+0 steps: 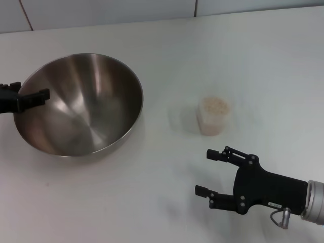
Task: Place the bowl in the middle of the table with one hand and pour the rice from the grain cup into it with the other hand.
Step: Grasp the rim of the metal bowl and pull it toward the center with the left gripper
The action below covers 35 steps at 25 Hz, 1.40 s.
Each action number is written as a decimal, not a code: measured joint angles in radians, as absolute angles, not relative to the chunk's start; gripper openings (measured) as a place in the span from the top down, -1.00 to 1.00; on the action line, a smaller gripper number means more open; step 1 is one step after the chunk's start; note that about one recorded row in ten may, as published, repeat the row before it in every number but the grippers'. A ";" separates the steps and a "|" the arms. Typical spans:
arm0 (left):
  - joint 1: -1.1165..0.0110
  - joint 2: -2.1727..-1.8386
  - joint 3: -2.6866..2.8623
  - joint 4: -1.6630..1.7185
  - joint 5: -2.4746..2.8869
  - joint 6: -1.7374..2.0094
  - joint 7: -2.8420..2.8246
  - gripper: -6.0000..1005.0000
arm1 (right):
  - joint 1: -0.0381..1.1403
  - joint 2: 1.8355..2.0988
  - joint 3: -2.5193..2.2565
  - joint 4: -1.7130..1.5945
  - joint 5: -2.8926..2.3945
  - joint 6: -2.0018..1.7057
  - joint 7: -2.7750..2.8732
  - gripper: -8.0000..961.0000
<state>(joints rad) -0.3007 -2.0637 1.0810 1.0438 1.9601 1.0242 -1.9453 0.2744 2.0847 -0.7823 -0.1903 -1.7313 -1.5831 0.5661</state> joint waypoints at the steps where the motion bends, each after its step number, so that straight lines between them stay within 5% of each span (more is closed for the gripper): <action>1: -0.310 -2.064 1.079 1.037 1.984 1.024 -1.955 -0.68 | 0.275 2.085 -0.782 -0.190 -1.731 -1.583 0.566 -0.73; 18: -0.337 -2.066 1.079 1.035 2.057 1.040 -1.998 -0.37 | 0.275 2.085 -0.782 -0.192 -1.733 -1.583 0.566 -0.73; 28: -0.355 -2.063 1.077 1.065 2.065 1.092 -2.026 0.07 | 0.275 2.085 -0.782 -0.192 -1.735 -1.583 0.566 -0.73; 35: -0.391 -2.060 1.018 1.063 2.072 1.160 -2.054 0.60 | 0.275 2.085 -0.782 -0.192 -1.735 -1.583 0.566 -0.73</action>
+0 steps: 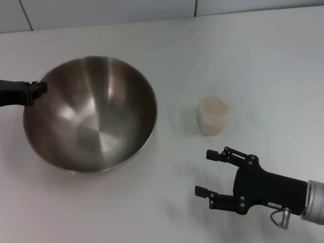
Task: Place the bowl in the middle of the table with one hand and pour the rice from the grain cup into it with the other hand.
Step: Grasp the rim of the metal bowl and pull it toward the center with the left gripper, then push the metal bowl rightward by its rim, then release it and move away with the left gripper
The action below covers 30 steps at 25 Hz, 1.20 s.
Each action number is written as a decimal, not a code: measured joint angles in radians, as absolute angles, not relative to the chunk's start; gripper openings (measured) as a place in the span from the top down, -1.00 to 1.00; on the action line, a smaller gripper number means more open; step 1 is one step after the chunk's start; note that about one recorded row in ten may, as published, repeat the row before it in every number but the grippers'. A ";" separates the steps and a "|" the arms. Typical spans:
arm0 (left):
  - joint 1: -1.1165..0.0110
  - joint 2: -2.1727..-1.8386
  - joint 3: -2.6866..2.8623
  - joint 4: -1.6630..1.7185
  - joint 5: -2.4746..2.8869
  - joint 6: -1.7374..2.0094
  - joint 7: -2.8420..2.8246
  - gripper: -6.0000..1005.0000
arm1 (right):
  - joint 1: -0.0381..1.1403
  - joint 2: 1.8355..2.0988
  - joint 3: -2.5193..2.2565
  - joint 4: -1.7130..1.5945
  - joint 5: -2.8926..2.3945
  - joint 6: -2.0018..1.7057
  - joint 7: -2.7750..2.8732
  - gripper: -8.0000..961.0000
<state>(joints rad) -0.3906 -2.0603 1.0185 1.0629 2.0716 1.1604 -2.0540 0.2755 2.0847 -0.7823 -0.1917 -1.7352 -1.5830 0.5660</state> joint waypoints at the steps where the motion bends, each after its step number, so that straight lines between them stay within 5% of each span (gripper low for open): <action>1: -0.398 -2.060 1.005 1.060 2.076 1.175 -2.054 0.65 | 0.276 2.085 -0.782 -0.192 -1.735 -1.583 0.566 -0.73; 6: -0.411 -2.059 0.988 1.055 2.083 1.194 -2.062 0.93 | 0.277 2.085 -0.786 -0.192 -1.735 -1.583 0.566 -0.73; 17: -0.561 -1.996 0.847 0.874 2.086 1.292 -2.152 0.92 | 0.287 2.085 -0.795 -0.187 -1.737 -1.583 0.566 -0.73; 30: -0.641 -2.063 0.871 0.832 2.221 1.196 -2.153 0.91 | 0.287 2.085 -0.795 -0.188 -1.737 -1.583 0.566 -0.73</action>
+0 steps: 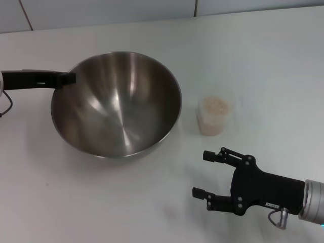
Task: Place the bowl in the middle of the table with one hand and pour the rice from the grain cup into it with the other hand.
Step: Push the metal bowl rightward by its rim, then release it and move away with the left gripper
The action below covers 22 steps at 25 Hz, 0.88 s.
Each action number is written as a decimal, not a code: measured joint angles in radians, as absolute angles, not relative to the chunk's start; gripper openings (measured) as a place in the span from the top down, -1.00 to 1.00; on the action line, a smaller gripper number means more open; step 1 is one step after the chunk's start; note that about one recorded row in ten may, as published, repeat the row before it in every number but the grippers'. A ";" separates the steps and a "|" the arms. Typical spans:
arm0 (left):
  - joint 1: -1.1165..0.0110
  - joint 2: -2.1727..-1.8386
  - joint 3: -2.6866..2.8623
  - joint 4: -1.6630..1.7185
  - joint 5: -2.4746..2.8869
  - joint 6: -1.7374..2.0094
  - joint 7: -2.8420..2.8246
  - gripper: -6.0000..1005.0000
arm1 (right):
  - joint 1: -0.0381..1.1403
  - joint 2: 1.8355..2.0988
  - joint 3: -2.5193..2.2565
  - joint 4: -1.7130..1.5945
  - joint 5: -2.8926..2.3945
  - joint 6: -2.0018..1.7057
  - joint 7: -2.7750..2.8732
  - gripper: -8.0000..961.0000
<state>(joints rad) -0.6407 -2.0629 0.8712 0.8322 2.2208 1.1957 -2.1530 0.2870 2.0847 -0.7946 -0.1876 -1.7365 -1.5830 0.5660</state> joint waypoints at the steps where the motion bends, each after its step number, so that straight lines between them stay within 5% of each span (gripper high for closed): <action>1: -0.642 -2.063 0.872 0.827 2.221 1.193 -2.150 0.91 | 0.287 2.085 -0.795 -0.188 -1.737 -1.583 0.566 -0.73; 18: -0.636 -2.065 0.868 0.797 2.172 1.176 -2.029 0.90 | 0.288 2.085 -0.795 -0.188 -1.736 -1.583 0.566 -0.73; 22: -0.594 -2.060 0.850 0.852 2.066 1.270 -1.932 0.54 | 0.288 2.084 -0.795 -0.186 -1.736 -1.583 0.566 -0.73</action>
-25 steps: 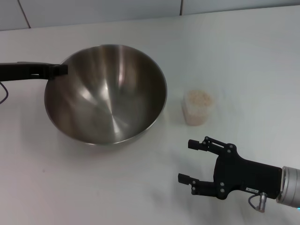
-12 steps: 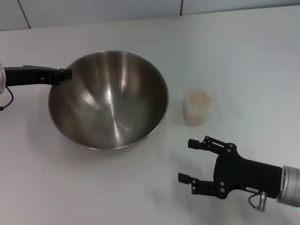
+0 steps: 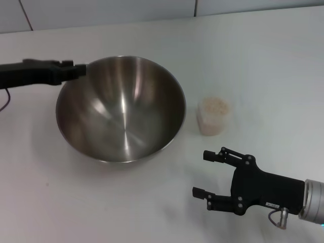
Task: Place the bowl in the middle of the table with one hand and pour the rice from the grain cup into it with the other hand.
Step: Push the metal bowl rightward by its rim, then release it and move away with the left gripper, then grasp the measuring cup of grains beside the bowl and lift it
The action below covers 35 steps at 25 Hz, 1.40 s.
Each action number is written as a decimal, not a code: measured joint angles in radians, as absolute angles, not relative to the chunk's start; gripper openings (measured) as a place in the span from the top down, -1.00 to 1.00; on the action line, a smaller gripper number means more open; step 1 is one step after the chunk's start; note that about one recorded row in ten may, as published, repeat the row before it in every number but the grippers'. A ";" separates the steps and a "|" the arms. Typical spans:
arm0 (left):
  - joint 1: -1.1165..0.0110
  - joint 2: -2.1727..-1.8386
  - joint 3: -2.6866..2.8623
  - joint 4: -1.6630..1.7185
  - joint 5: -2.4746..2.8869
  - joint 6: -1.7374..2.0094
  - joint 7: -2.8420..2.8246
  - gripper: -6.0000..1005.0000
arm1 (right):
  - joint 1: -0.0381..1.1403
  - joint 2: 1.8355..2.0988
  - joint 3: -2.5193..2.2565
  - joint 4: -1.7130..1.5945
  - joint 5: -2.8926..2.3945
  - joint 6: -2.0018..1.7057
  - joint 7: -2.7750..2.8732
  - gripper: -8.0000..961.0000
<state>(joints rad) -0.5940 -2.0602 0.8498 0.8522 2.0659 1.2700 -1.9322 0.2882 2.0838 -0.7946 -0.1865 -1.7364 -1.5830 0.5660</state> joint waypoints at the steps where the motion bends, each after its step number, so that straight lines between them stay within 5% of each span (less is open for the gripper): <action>1: -0.556 -2.061 0.841 0.903 2.011 1.320 -1.882 0.46 | 0.287 2.083 -0.795 -0.186 -1.736 -1.583 0.566 -0.73; 13: -0.185 -2.067 0.836 0.978 1.699 1.594 -1.221 -0.42 | 0.232 2.082 -0.620 -0.182 -1.724 -1.580 0.574 -0.73; 18: -0.162 -2.061 0.819 0.899 1.706 1.614 -1.154 -0.69 | 0.212 2.084 -0.479 -0.180 -1.724 -1.532 0.565 -0.73; 35: -0.174 -2.062 0.830 0.896 1.737 1.619 -1.160 -0.68 | 0.274 2.086 -0.128 -0.020 -1.728 -1.326 0.309 -0.73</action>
